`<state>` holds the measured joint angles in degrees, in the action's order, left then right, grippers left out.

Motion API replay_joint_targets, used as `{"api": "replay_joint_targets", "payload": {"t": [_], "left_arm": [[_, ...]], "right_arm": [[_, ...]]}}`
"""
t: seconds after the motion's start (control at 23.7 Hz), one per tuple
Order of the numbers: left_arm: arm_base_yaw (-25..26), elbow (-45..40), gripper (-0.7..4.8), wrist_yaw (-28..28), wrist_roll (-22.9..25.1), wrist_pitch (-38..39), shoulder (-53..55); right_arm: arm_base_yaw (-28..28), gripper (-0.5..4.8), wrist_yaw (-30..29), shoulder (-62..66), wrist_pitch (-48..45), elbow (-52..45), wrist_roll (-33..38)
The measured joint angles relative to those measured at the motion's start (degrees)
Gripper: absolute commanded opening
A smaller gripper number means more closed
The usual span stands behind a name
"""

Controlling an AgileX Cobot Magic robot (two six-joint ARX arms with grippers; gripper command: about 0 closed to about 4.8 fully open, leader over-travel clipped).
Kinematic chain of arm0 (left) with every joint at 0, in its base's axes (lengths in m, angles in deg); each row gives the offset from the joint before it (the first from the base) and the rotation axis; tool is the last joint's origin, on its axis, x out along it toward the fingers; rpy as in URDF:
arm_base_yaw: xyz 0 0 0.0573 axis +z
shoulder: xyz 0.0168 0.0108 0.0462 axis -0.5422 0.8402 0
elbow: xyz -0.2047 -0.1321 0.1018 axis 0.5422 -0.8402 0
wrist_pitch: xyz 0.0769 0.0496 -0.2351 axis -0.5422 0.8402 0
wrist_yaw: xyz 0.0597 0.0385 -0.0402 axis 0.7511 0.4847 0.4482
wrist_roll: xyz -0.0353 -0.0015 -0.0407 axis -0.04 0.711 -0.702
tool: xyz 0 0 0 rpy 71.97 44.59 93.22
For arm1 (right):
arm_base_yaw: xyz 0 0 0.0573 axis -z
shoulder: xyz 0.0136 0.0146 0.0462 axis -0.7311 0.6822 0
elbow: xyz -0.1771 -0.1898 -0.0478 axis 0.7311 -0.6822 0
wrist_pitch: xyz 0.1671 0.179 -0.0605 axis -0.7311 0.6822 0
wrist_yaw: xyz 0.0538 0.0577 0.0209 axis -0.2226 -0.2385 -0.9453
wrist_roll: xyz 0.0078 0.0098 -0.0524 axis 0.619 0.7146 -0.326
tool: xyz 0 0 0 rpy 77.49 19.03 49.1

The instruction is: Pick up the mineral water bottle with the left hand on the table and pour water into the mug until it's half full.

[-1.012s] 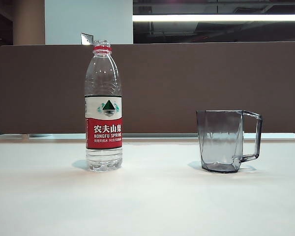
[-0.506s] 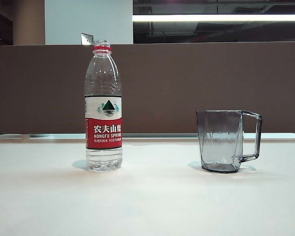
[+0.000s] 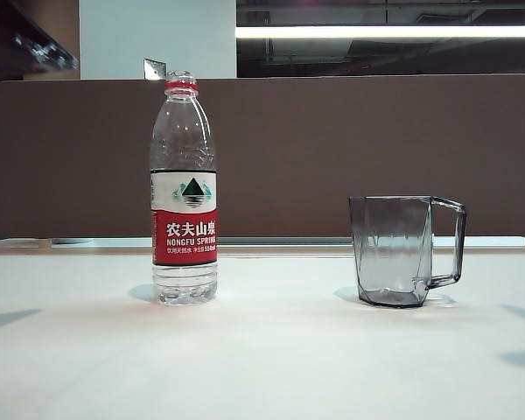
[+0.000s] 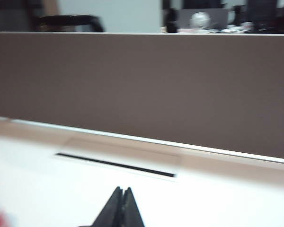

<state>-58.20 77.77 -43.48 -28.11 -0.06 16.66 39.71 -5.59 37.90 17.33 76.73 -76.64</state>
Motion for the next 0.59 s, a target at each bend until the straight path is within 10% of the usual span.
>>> {"api": "replay_joint_targets", "payload": {"t": [0.42, 0.51, 0.59], "left_arm": [[-0.7, 0.0, 0.03, 0.0, -0.2, -13.7, 14.7], [-0.7, 0.0, 1.06, 0.0, -0.4, -14.7, 15.6], [-0.7, 0.0, 4.44, 0.0, -0.4, -14.7, 16.4]], "right_arm": [[-16.9, -0.03, 0.0, -0.1, 10.2, 0.0, -0.1], [-19.6, -0.03, 0.0, -0.1, 13.2, 0.1, -0.1], [-21.6, -0.03, 0.4, -0.1, 15.8, 0.0, -0.2]]}}
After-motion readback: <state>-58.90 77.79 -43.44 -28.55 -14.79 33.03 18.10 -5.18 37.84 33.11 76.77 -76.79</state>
